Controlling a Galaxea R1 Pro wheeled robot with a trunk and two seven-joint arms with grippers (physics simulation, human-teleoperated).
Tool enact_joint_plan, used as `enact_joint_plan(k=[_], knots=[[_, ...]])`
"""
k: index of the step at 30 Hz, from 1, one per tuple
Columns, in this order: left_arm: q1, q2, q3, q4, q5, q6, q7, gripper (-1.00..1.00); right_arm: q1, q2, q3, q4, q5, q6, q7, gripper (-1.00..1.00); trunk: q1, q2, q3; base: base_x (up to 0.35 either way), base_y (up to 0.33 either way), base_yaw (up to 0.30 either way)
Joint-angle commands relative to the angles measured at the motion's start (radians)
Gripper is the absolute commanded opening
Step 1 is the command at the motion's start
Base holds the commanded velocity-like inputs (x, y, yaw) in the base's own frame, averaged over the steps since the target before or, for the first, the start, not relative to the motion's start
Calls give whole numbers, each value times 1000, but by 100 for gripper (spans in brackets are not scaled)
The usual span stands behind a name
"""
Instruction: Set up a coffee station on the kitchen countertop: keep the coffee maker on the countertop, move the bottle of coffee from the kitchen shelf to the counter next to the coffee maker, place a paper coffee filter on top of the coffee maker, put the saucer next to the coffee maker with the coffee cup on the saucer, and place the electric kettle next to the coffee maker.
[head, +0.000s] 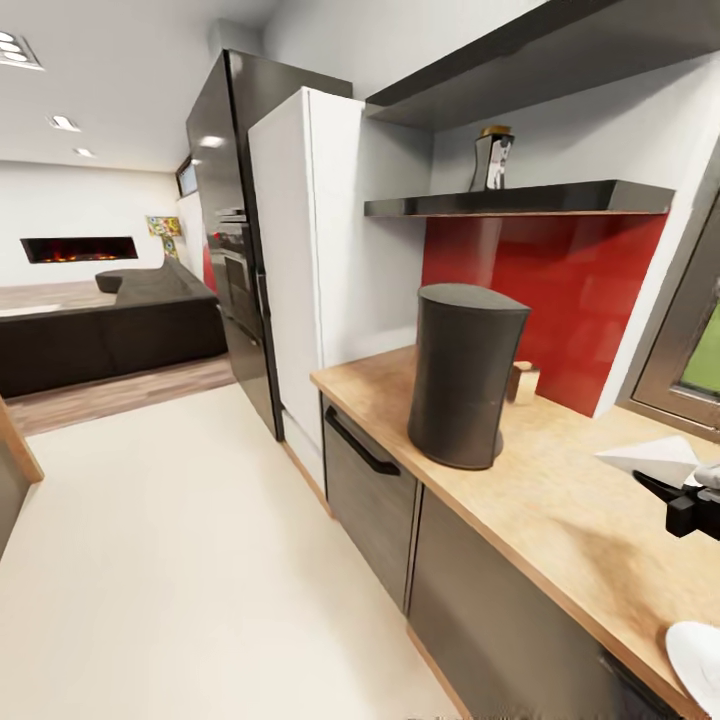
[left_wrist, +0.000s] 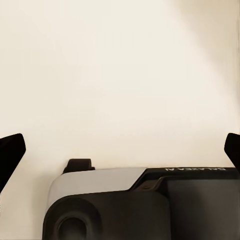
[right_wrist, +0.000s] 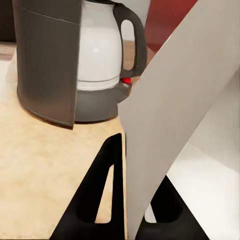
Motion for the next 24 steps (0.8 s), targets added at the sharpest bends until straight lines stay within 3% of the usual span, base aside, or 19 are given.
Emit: enact_joint_plan(k=[1,15,24], knots=[[0,0,1,0,0,-3,-1,100,-2,0,-1,-1,2,13,6,-100,0,-1,-1,9,24,-230],[0,0,1,0,0,-3,-1,100,-2,0,-2,-1,2,13,6,-100,0,-1,-1,124,131,-39],[0,-2,1,1,1,-2,0,100,-2,0,-1,-1,2,13,6,-100,-34,62,27,4,4,0]])
